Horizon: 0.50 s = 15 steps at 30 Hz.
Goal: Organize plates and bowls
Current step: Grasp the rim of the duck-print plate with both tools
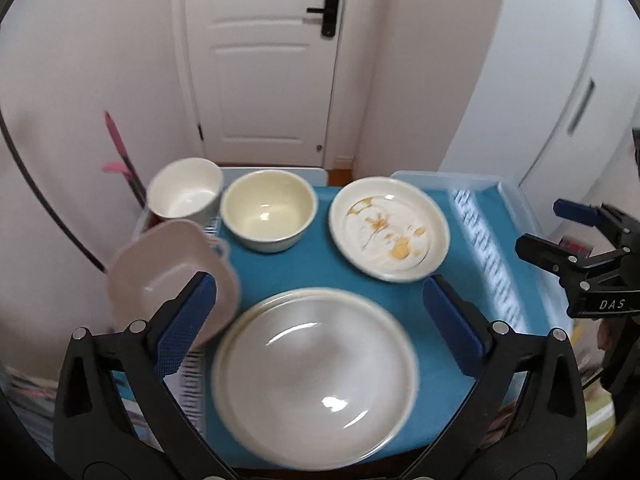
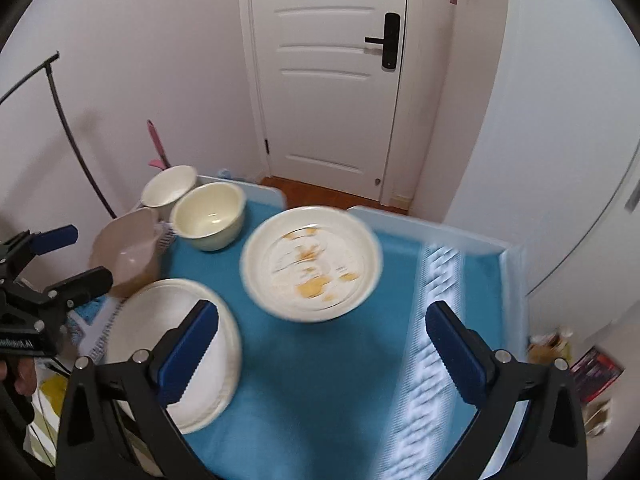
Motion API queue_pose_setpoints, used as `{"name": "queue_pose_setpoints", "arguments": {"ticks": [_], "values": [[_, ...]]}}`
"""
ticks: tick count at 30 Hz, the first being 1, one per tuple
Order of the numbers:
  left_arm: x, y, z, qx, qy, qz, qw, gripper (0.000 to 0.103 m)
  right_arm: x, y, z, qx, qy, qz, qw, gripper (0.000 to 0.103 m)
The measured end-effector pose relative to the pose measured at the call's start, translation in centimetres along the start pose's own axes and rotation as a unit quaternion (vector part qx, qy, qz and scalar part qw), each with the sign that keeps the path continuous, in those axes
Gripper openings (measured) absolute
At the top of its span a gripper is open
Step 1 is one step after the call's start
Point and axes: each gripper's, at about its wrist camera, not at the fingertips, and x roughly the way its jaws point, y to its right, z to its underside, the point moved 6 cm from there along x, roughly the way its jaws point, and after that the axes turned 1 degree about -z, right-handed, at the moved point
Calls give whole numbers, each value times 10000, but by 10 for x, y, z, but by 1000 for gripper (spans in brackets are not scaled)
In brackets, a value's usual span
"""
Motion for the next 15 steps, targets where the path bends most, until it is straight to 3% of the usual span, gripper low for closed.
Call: {"name": "queue_pose_setpoints", "arguments": {"ticks": [4, 8, 10, 12, 13, 15], "values": [[23, 11, -14, -535, -104, 58, 9985, 103, 18, 37, -29, -49, -142, -183, 9997, 103], [61, 22, -16, -1101, -428, 89, 9930, 102, 58, 67, -45, -174, -560, -631, 9963, 103], [88, 28, -15, -1276, -621, 10, 9899, 99, 82, 77, -48, -176, -802, -936, 9922, 103], [109, 31, -12, -1403, -820, -82, 9867, 88, 109, 88, -47, -131, -1055, -1275, 9861, 102], [119, 32, -9, -1460, -919, -121, 9849, 85, 118, 90, -46, -122, -1130, -1410, 9835, 100], [143, 32, -3, -1638, -1189, -176, 9791, 76, 142, 91, -41, -150, -1318, -1721, 9761, 83]]}}
